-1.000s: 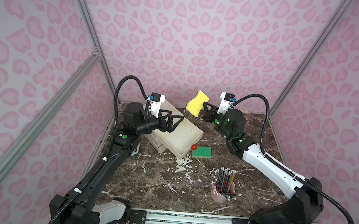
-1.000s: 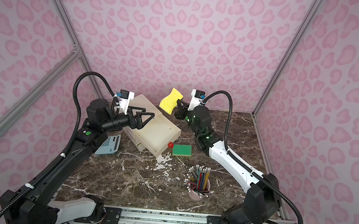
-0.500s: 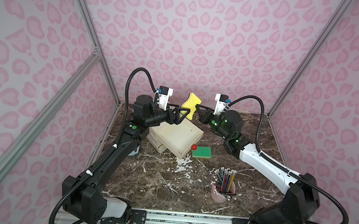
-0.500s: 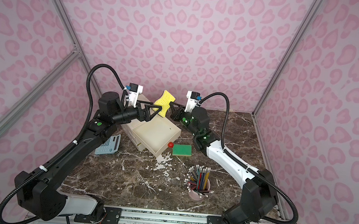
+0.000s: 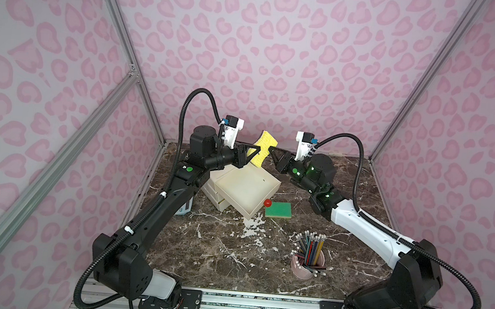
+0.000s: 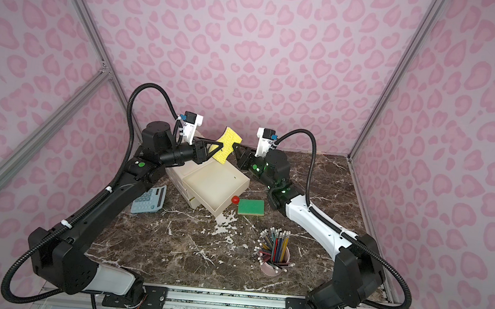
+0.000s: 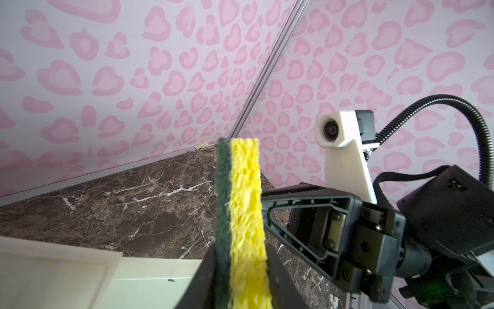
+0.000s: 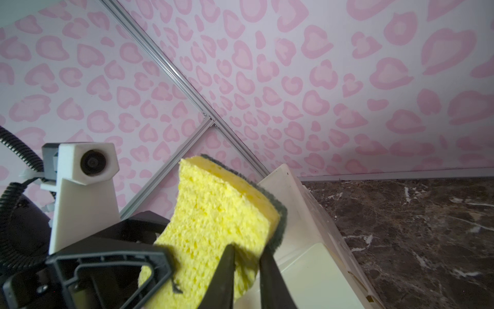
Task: Take the sponge out of the drawer
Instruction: Pick up the sponge from the drawer.
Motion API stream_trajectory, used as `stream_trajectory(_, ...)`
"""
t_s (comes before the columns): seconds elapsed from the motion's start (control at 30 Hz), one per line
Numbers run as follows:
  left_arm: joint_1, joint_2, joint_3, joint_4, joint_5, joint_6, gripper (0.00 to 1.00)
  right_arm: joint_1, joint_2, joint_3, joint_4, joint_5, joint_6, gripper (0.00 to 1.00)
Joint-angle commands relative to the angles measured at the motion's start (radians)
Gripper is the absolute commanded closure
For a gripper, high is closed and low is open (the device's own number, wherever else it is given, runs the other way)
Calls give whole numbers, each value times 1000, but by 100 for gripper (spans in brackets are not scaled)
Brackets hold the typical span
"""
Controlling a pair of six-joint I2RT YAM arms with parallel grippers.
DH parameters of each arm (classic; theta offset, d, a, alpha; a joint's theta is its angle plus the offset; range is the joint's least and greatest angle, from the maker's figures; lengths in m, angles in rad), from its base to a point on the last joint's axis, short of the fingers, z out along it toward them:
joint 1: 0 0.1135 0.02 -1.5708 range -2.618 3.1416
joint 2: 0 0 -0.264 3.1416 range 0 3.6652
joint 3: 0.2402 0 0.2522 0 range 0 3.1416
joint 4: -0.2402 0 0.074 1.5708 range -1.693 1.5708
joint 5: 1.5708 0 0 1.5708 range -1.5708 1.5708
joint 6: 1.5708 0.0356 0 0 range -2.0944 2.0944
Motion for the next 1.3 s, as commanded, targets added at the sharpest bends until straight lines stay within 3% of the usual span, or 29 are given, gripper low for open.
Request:
stream_trajectory(0.0, 1, 9, 29, -63, 21, 54, 97, -1, -18, -7, 23, -25, -53, 77)
stream_trajectory(0.23, 3, 20, 75, -137, 37, 96, 97, -42, -94, -34, -49, -40, -150, 58)
stream_trajectory(0.33, 5, 27, 104, -195, 74, 141, 97, -54, -144, -11, -164, -89, -316, 44)
stream_trajectory(0.43, 8, 32, 118, -262, 210, 250, 97, -61, -189, 20, -338, -93, -518, 36)
stream_trajectory(0.53, 10, 36, 132, -389, 335, 419, 97, -90, -208, 33, -479, -165, -625, 36)
stream_trajectory(0.7, 10, 36, 143, -538, 360, 592, 97, -178, -256, -39, -514, -336, -721, 36)
stream_trajectory(1.0, 7, 50, 139, -596, 386, 661, 97, -204, -284, -125, -429, -669, -798, 36)
stream_trajectory(1.27, -6, 50, 142, -637, 400, 704, 97, -203, -213, -96, -420, -707, -763, 39)
